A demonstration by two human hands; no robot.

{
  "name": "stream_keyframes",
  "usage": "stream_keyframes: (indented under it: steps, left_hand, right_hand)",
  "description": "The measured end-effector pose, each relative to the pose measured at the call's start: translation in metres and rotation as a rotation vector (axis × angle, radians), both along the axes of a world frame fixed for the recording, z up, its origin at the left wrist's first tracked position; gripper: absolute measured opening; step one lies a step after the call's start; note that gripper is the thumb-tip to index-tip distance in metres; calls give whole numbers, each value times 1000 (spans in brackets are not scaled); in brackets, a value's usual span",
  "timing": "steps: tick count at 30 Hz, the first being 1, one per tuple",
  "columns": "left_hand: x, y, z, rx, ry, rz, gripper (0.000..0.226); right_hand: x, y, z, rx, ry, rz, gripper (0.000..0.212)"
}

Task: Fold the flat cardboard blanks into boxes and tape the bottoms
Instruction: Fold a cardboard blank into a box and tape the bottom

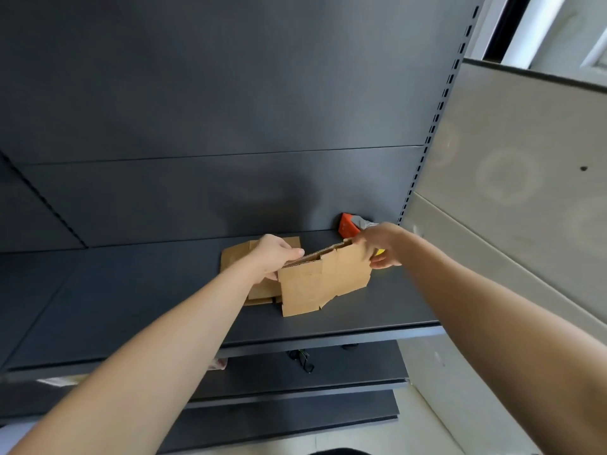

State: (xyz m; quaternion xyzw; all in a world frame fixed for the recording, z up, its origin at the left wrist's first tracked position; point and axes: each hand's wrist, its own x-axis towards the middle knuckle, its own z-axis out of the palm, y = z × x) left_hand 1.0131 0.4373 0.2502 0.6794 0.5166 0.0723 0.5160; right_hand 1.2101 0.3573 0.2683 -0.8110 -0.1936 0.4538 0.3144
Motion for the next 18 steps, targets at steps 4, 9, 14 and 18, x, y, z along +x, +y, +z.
stream_keyframes:
  steps: [4, 9, 14, 18]
  left_hand:
    - [7, -3, 5, 13, 130, -233, 41]
    - [13, 1, 6, 54, 259, -321, 55]
    - [10, 16, 1, -95, 249, -183, 81]
    - [11, 22, -4, -112, 144, -66, 72]
  right_hand:
    - [-6, 0, 1, 11, 15, -35, 54]
    - [-10, -3, 1, 18, -13, -49, 51]
    - [-9, -6, 4, 29, -37, -63, 37]
    - [-9, -6, 3, 27, -10, -62, 50]
